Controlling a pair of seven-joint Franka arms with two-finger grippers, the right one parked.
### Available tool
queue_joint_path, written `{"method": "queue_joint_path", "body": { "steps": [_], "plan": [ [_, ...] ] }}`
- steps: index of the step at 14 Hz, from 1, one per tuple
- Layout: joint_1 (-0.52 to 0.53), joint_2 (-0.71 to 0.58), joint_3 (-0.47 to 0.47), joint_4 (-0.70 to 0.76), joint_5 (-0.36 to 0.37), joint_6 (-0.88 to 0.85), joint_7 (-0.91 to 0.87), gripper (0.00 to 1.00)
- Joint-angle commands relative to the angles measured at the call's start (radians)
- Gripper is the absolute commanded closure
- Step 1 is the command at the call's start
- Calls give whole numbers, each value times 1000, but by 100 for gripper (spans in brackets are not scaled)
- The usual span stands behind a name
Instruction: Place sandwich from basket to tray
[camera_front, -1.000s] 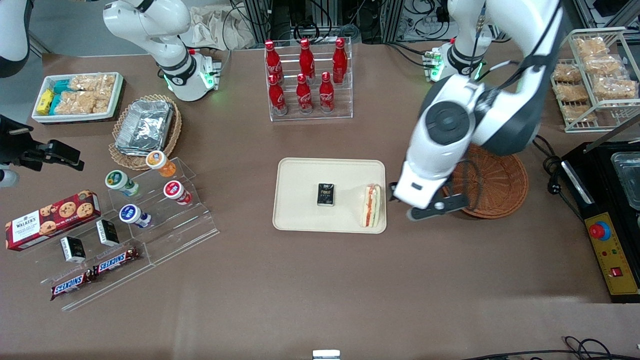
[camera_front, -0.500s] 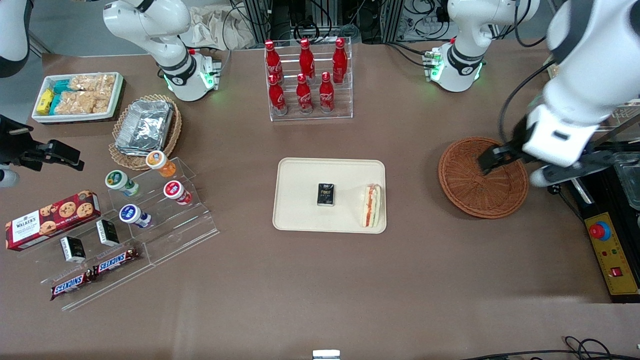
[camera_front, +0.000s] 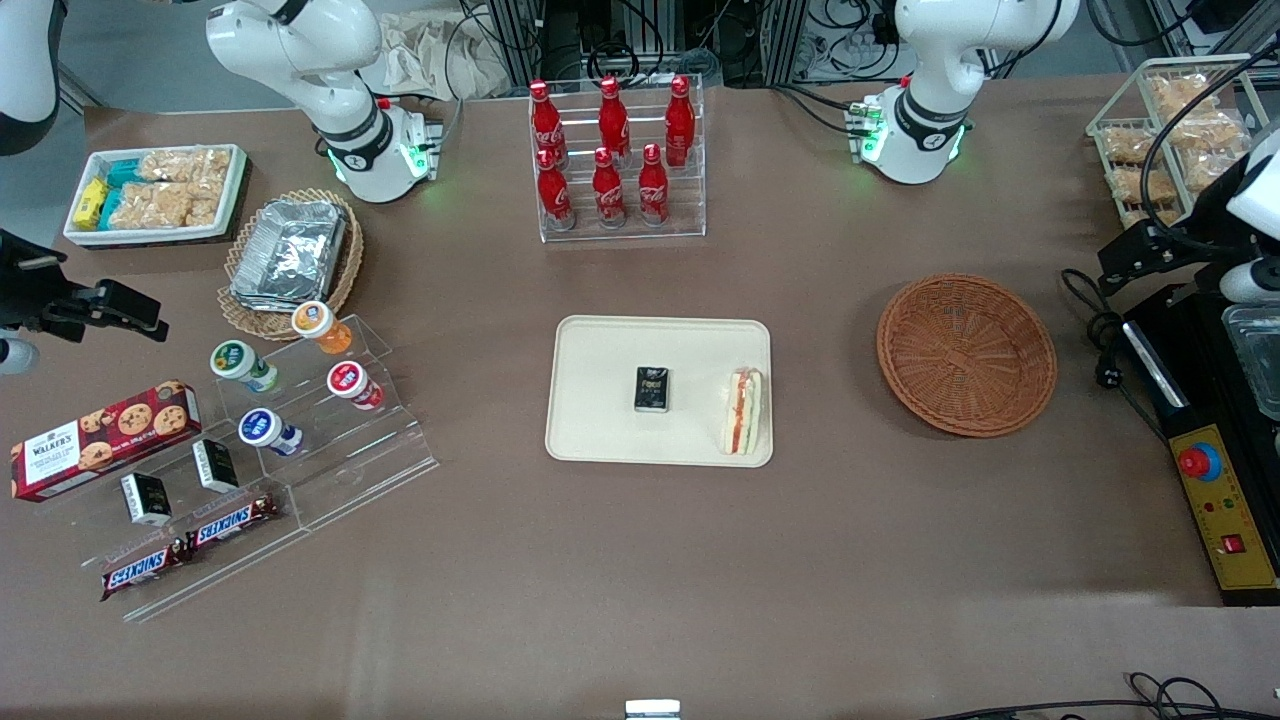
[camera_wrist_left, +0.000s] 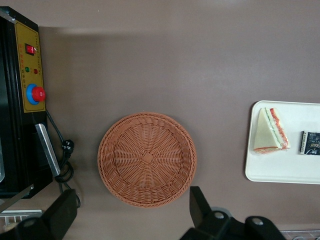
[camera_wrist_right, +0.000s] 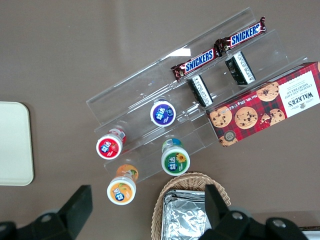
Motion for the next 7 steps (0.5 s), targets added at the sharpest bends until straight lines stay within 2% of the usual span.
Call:
{"method": "queue_joint_path", "body": {
  "steps": [1,7],
  "plan": [
    [-2,-19,-8,-3,3,-2,25,0],
    [0,-8,-6,4,3,-25,29,0]
  ]
}}
